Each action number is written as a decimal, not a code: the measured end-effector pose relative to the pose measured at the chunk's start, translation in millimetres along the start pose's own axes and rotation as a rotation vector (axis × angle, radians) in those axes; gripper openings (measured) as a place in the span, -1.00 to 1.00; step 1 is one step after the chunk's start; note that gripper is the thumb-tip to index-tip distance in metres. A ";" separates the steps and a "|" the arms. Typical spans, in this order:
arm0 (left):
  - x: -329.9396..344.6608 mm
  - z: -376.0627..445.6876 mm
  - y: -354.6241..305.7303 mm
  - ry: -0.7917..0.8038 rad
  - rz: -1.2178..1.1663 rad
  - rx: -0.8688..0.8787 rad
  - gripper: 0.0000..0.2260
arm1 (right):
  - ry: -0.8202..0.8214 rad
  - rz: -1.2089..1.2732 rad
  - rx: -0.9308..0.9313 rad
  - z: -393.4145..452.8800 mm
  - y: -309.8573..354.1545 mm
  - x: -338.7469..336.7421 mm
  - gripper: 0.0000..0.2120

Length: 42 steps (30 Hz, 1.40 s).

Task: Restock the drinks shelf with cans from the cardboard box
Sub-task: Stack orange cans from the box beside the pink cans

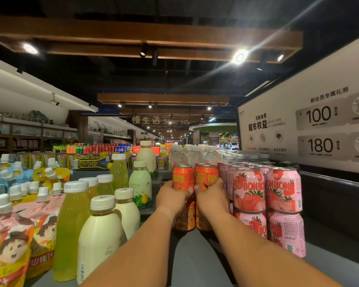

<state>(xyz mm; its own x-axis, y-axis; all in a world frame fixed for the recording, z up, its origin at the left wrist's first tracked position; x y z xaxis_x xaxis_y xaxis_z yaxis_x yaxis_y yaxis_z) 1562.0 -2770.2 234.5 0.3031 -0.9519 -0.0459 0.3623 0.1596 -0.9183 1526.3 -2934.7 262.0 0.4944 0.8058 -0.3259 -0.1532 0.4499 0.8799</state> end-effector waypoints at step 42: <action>-23.8 -88.3 -78.1 0.055 0.497 -0.029 -0.27 | 0.181 -0.253 -0.021 -110.1 29.4 -75.9 -0.37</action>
<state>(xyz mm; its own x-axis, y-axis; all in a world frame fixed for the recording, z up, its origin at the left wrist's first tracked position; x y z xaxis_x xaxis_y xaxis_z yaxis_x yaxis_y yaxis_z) 1448.7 -2783.1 272.6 0.3852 -0.7754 -0.5004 0.1608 0.5903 -0.7910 1390.0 -2940.3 274.5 0.3586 0.7217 -0.5920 -0.0632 0.6515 0.7560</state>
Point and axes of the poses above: each hand's wrist, its own z-axis towards the middle knuckle, its own x-axis out of the palm, y = z × x, the point moved 7 cm from there along z, towards the middle knuckle, and after that the axes turned 4 degrees about x, right-handed, at the moved point
